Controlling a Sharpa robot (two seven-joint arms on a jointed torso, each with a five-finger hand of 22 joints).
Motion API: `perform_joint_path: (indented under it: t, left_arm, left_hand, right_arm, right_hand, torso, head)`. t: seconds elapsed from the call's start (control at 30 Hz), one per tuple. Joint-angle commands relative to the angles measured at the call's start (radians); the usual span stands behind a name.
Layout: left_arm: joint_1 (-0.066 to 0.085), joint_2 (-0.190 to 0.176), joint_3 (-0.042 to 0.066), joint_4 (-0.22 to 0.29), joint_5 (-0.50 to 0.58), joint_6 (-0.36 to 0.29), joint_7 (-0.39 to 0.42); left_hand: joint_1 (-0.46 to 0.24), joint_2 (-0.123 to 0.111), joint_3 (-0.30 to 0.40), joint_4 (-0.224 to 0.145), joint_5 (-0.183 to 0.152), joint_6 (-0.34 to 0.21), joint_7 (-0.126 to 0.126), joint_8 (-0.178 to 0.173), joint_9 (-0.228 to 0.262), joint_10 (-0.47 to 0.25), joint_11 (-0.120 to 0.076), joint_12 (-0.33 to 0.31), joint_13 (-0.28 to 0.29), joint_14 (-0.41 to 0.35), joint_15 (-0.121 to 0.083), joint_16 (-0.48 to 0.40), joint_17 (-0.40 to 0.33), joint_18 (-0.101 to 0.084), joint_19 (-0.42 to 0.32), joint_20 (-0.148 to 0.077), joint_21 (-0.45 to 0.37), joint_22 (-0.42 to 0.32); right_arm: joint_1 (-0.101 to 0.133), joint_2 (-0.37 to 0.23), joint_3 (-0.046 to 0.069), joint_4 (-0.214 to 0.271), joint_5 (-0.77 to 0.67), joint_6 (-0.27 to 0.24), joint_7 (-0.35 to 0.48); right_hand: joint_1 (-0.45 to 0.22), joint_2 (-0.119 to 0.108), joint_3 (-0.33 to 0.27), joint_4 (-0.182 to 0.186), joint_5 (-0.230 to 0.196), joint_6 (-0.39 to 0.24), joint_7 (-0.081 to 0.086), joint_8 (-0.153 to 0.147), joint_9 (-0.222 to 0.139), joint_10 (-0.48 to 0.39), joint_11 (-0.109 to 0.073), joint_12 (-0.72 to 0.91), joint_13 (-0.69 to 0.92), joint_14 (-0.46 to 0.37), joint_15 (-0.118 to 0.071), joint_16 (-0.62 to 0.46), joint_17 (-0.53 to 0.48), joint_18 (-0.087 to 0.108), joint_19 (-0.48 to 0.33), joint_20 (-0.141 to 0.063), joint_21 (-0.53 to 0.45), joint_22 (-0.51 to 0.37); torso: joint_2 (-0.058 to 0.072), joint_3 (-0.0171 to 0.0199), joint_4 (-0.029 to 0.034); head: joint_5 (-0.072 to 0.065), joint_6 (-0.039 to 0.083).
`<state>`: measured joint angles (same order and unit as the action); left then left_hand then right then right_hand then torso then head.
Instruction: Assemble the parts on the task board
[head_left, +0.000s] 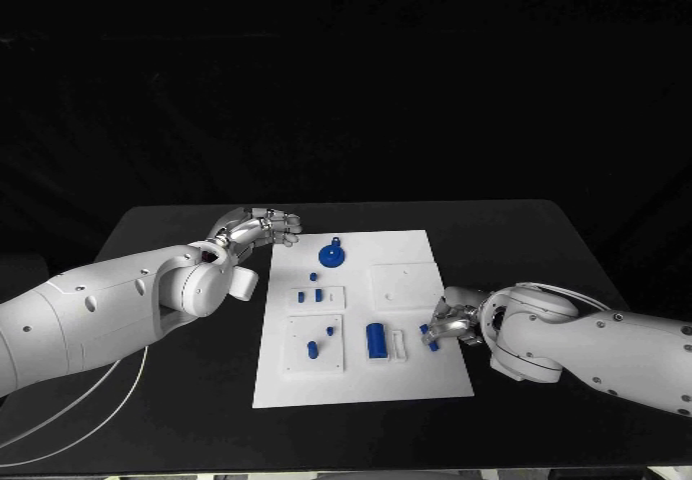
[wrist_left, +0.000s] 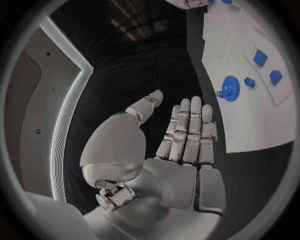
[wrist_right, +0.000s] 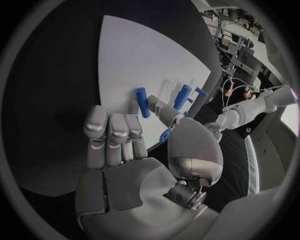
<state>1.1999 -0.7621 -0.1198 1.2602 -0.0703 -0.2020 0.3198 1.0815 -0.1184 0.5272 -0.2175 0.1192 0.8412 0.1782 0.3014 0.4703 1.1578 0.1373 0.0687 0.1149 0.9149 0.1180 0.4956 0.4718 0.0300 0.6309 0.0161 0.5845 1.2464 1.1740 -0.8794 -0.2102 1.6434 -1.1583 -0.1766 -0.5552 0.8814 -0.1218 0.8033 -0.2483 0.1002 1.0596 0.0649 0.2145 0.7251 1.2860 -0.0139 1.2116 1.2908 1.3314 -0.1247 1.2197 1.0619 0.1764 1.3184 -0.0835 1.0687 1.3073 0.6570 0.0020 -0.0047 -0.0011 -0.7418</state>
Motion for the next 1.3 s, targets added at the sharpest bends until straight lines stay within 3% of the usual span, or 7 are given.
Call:
perform_joint_path:
  t: [0.03,0.2,0.9,1.3]
  left_arm:
    - [0.001,0.000,0.001,0.003,-0.003,0.022,0.009]
    - [0.001,0.001,0.001,0.003,-0.003,0.023,0.010]
    - [0.001,0.002,0.001,0.003,-0.003,0.025,0.009]
    - [0.001,0.001,0.001,0.005,-0.008,0.025,0.001]
  left_hand:
    - [-0.012,-0.001,0.002,0.005,-0.005,-0.008,-0.001,0.005,-0.001,0.009,-0.001,0.004,-0.001,0.006,0.001,-0.007,0.002,0.014,-0.005,0.002,-0.005,0.001]
    - [-0.012,-0.001,0.002,0.005,-0.005,-0.008,-0.001,0.005,-0.001,0.009,-0.001,0.005,-0.002,0.004,0.001,-0.010,0.002,0.013,-0.006,0.003,-0.006,0.002]
    - [-0.014,-0.002,0.001,0.005,-0.006,-0.007,-0.002,0.006,-0.001,0.010,-0.001,0.005,-0.002,0.001,0.003,-0.015,0.005,0.012,-0.009,0.004,-0.008,0.004]
    - [-0.015,-0.003,0.000,0.006,-0.007,-0.007,-0.001,0.006,-0.001,0.010,-0.001,0.005,-0.003,-0.001,0.004,-0.017,0.006,0.012,-0.010,0.005,-0.010,0.004]
  right_arm:
    - [-0.005,0.003,0.008,0.011,0.097,-0.073,0.062]
    - [-0.004,0.010,0.009,0.013,0.133,-0.089,0.065]
    - [-0.004,0.032,0.009,0.020,0.224,0.001,0.022]
    - [-0.004,0.048,0.008,0.015,0.225,0.012,0.017]
  right_hand:
    - [0.001,-0.004,0.011,0.013,0.022,-0.025,0.032,-0.002,-0.073,0.000,-0.001,-0.006,-0.003,-0.002,0.004,-0.002,-0.003,0.085,0.008,-0.004,-0.004,0.004]
    - [-0.009,-0.007,0.001,0.018,0.034,-0.019,0.031,0.000,-0.076,0.003,-0.002,-0.003,0.000,-0.001,0.004,-0.001,-0.003,0.085,0.012,-0.006,-0.003,0.004]
    - [-0.026,-0.005,-0.022,0.027,0.025,-0.010,0.027,0.004,-0.080,-0.010,-0.005,-0.018,-0.010,-0.004,0.001,-0.005,-0.006,0.085,0.008,-0.006,-0.007,0.003]
    - [-0.039,-0.011,-0.034,0.032,0.026,-0.007,0.026,0.005,-0.081,-0.013,-0.006,-0.021,-0.012,-0.004,0.000,-0.006,-0.007,0.085,0.006,-0.005,-0.009,0.003]
  torso:
    - [0.001,0.0006,-0.0002]
    - [0.000,-0.0003,0.0001]
    - [0.000,-0.0006,0.0002]
    - [0.000,-0.0003,0.0004]
  head:
    - [0.001,-0.002]
    - [0.001,-0.003]
    - [0.004,-0.003]
    - [0.008,-0.004]
